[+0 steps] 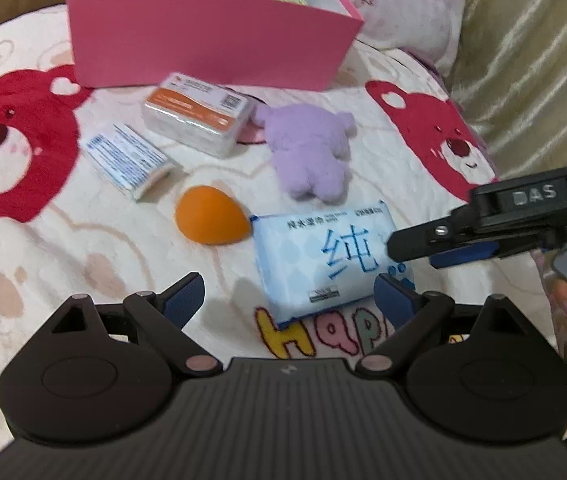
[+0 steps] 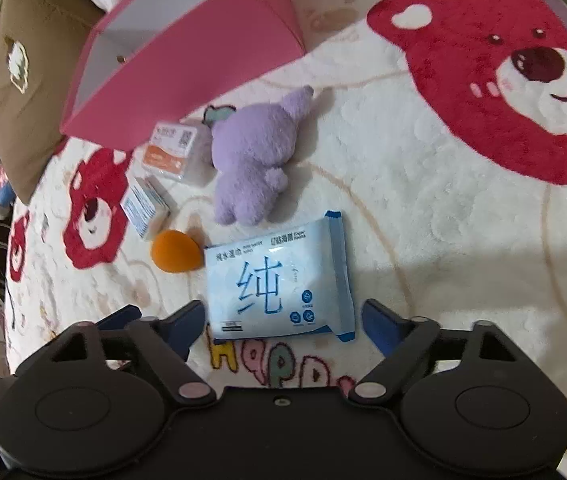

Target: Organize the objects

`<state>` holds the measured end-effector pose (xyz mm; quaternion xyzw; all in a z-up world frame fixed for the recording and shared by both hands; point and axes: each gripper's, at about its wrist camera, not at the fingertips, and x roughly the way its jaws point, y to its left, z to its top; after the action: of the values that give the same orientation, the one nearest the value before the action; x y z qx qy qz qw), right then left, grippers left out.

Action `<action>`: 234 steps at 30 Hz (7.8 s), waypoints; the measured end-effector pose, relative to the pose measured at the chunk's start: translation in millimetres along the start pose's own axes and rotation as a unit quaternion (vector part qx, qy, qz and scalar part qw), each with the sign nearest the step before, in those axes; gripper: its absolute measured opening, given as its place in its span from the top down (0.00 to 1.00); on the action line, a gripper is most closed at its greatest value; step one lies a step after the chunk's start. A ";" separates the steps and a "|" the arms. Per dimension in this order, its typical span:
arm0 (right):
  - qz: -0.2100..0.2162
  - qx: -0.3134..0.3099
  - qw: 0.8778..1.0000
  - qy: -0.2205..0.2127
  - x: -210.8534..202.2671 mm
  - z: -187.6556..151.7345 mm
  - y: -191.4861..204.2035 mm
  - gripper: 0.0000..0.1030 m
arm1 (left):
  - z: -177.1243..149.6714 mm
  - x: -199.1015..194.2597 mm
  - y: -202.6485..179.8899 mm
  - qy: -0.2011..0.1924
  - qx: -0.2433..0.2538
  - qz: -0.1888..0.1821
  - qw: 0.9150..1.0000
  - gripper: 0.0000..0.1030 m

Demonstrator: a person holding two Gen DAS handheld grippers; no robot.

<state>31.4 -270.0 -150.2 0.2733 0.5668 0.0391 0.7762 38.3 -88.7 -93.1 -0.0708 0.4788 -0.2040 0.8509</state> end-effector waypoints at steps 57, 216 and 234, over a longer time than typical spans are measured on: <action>0.002 -0.113 0.992 -0.052 6.7 -24.6 22.0 0.65 | -1.0 10.9 -3.3 -0.001 0.011 -0.021 1.000 0.62; -0.057 -0.281 0.939 -0.189 -87.1 90.1 162.9 0.68 | 191.4 -88.4 15.5 -0.091 0.114 0.127 0.981 0.55; -0.072 -0.321 0.922 -0.206 -121.2 22.9 185.2 0.22 | 149.7 -157.5 -11.7 -0.095 0.149 0.124 0.976 0.46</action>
<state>55.2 -166.7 45.4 -0.0303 0.3696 0.1054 0.9227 89.2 -45.2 114.0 0.0976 0.3654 -0.1584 0.9120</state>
